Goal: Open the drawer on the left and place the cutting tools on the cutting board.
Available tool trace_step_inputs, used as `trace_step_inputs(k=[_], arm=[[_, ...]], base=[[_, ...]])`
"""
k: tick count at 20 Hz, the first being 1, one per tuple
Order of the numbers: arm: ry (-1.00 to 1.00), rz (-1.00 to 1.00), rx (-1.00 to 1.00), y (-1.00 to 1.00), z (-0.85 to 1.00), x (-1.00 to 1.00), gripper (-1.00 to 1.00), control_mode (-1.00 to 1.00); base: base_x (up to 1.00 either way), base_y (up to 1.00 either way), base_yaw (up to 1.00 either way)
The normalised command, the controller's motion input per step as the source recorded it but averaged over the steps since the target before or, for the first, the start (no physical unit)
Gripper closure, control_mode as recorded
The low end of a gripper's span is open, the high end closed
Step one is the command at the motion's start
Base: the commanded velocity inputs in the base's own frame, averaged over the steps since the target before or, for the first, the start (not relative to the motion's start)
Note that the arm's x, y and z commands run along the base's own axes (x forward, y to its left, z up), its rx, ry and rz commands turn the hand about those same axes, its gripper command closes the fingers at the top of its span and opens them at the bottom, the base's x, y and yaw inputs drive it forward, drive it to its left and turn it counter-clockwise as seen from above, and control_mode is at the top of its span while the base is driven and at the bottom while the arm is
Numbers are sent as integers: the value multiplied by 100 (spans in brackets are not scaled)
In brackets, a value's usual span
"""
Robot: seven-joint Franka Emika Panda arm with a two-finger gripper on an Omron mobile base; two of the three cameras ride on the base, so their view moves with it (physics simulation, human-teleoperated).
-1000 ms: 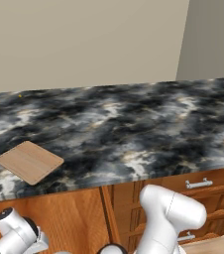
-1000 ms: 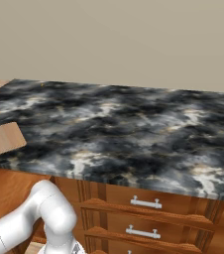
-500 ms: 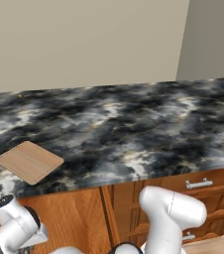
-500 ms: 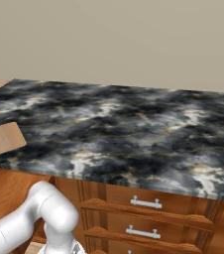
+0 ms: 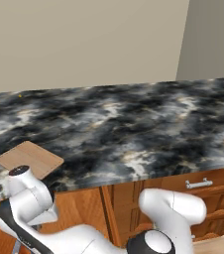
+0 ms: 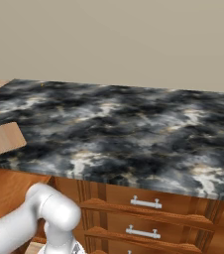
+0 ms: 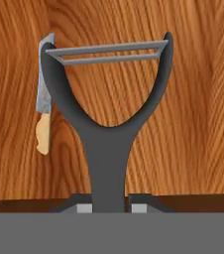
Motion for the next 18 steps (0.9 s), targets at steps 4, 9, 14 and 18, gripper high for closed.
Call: trace_step_inputs(k=[4,9,14,18], arm=[[-2,-7,1,-54,100,6,100,-100],[-1,-9,0,-41,100,48,100,-100],[0,-8,0,-30,88,90,100,-100],[0,-8,0,-16,49,100,100,-100]], base=[[0,0,0],[0,0,0],[0,0,0],[0,0,0]])
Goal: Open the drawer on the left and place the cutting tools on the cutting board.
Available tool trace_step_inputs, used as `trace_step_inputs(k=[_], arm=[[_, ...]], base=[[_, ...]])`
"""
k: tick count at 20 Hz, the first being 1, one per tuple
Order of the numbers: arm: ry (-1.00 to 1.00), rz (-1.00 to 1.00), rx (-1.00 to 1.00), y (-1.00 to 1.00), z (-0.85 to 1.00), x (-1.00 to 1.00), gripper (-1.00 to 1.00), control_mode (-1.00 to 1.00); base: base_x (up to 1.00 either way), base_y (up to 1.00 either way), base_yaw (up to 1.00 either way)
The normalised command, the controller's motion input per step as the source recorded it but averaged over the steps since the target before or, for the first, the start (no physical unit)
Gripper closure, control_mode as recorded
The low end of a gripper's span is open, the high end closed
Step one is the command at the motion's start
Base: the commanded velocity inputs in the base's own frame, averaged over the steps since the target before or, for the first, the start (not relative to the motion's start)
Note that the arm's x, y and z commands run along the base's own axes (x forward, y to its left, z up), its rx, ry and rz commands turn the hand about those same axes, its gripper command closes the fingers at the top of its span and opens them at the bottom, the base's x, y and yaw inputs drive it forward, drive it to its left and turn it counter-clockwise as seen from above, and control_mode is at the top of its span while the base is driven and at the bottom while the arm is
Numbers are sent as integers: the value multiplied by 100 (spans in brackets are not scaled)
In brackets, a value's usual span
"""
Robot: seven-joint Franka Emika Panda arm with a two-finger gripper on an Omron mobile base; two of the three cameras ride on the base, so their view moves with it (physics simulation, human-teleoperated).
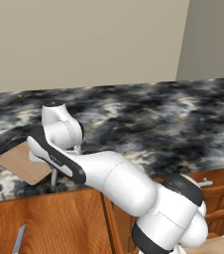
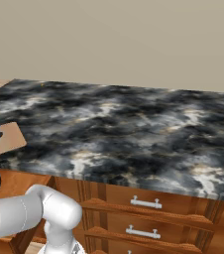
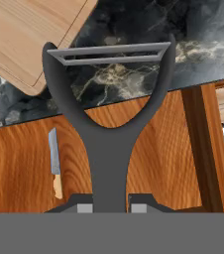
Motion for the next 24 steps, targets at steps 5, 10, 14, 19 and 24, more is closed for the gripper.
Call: trace_step_inputs(k=[5,10,14,19,24], arm=[[0,-6,0,-2,23,96,100,-100],[0,-2,0,1,0,74,100,-100],[-3,0,-2,22,-13,59,100,-100],[-6,0,-4,33,-23,52,100,-100],[-1,0,-4,45,-35,38,100,-100]], base=[[0,0,0],[0,0,0],[0,0,0],[0,0,0],[0,0,0]])
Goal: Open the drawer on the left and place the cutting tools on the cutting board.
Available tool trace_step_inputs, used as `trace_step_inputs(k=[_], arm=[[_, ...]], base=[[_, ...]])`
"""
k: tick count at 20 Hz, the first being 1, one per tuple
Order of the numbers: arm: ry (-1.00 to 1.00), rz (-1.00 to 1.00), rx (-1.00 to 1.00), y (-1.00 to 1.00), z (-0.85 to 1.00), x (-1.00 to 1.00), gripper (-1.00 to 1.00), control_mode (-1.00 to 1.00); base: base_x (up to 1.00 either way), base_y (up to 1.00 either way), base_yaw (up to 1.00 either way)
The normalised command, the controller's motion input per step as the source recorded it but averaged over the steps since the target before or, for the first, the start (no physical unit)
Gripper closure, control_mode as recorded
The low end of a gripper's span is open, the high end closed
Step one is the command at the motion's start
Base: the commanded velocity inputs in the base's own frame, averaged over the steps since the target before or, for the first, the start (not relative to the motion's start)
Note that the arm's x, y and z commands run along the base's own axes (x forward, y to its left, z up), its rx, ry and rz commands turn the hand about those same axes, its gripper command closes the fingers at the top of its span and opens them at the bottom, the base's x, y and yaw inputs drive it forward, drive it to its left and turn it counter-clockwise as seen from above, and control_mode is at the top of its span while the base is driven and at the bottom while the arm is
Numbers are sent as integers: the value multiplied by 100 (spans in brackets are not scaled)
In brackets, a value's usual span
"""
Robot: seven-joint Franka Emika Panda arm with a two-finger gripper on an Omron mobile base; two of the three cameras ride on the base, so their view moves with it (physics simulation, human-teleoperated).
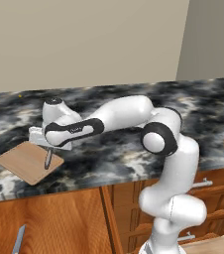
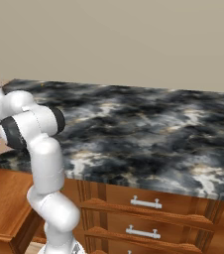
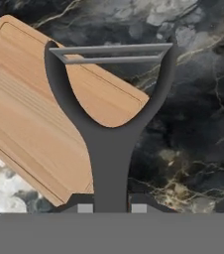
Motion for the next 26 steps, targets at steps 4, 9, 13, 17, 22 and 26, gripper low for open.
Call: trace_step_inputs(k=[4,9,13,17,22,26], arm=[[0,0,-1,46,-29,30,100,-100],[-1,0,0,40,-10,32,100,-100],[-2,0,0,32,0,35,100,-100],[0,0,0,23,-3,50,100,-100],[0,0,0,6,-10,39,100,-100],[0,0,0,0,-22,22,100,-100]], base=[[0,0,0],[0,0,0],[0,0,0],[0,0,0],[0,0,0],[0,0,0]])
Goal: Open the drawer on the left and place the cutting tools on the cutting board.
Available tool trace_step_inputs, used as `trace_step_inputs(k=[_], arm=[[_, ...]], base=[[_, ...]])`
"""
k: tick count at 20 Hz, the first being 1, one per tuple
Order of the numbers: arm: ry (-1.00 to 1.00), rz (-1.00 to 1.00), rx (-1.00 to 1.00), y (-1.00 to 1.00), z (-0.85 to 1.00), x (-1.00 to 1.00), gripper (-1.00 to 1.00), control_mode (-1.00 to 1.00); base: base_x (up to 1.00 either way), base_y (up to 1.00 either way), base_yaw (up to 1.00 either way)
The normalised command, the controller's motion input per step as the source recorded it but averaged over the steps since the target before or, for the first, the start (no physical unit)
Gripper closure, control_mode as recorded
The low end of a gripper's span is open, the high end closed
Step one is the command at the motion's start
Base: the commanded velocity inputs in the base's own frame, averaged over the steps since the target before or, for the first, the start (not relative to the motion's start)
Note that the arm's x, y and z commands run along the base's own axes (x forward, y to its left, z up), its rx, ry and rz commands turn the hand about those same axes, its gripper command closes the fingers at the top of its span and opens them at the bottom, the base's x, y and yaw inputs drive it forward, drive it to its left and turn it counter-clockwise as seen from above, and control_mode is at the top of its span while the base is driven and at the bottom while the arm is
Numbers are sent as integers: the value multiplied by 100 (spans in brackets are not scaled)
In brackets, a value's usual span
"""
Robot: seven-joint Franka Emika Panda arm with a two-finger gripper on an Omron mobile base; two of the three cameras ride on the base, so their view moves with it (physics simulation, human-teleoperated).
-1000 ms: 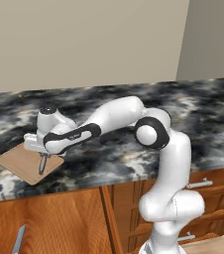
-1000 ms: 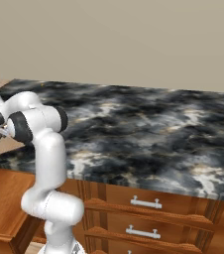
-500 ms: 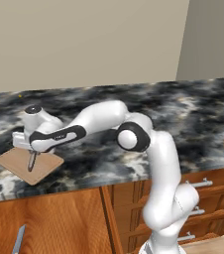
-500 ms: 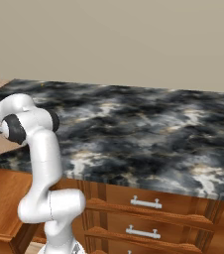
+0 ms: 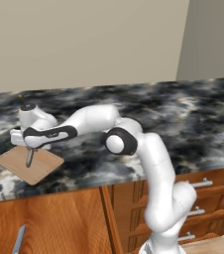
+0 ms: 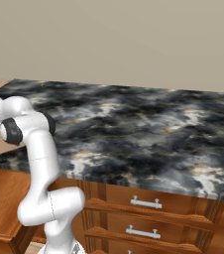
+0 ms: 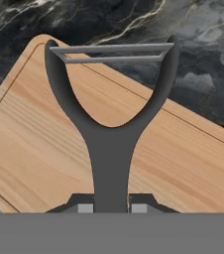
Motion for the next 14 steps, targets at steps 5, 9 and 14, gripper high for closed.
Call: trace_step_inputs(k=[5,9,14], arm=[[0,0,0,6,-31,10,100,-100],[0,0,0,11,-33,11,100,-100],[0,0,0,9,-26,8,100,-100]], base=[[0,0,0],[0,0,0],[0,0,0]])
